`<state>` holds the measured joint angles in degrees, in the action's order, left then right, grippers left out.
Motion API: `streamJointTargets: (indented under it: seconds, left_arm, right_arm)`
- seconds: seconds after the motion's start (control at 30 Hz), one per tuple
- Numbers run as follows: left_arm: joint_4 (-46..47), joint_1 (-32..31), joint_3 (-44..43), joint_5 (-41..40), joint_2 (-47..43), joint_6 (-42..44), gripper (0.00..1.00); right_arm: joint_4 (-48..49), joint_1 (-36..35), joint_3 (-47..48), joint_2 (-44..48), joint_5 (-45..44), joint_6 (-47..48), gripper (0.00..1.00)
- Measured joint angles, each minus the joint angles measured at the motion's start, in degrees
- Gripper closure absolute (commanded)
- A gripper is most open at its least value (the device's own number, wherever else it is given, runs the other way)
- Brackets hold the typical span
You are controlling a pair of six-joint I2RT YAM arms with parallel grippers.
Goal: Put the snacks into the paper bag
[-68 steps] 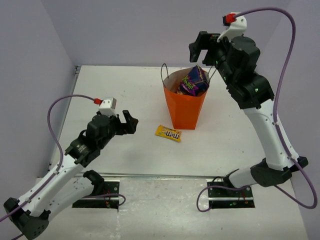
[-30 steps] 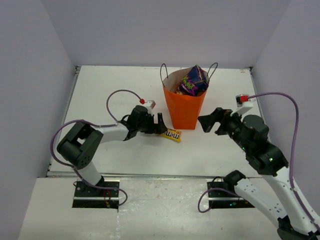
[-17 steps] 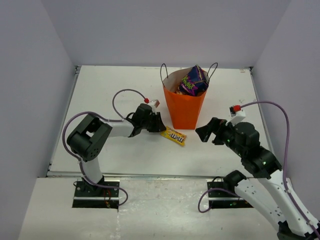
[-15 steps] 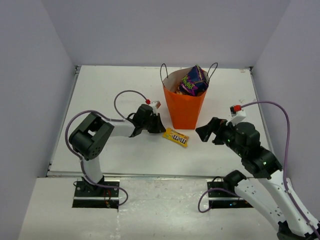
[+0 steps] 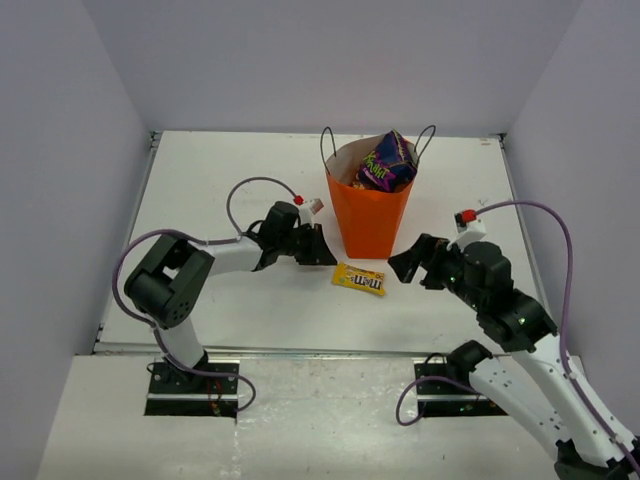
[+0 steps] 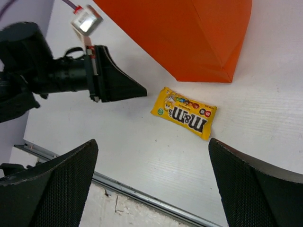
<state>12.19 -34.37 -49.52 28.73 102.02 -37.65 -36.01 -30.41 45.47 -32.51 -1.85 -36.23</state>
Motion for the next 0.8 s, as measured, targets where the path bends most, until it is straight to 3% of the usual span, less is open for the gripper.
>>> streamJointTargets:
  seconds: [0.03,0.2,0.3,0.37,0.67,0.8]
  left_arm:
    - [-0.3,0.2,-0.1,0.8,-1.0,-0.1,0.70]
    - [-1.3,0.5,-0.3,2.5,-2.2,0.0,0.50]
    - [-3.3,0.6,-0.3,2.3,-3.2,0.3,0.32]
    - [-4.8,0.9,-0.1,1.7,-5.5,0.7,0.02]
    - [-9.8,2.1,2.3,-6.4,-30.8,4.1,0.00]
    - [-14.1,2.1,2.3,-11.6,-40.8,6.1,0.00]
  right_arm:
    - [0.3,0.0,-0.6,-0.6,0.0,-0.5,0.01]
    - [2.9,0.0,-7.6,-6.7,0.4,-4.0,0.01]
    - [4.7,0.0,-12.4,-11.3,0.8,-6.2,0.01]
    - [6.1,0.1,-15.1,-12.7,1.3,-7.8,0.01]
    - [18.0,0.1,-22.7,-13.8,1.4,-12.8,0.03]
    - [22.7,0.1,-23.2,-19.2,1.4,-13.7,0.04]
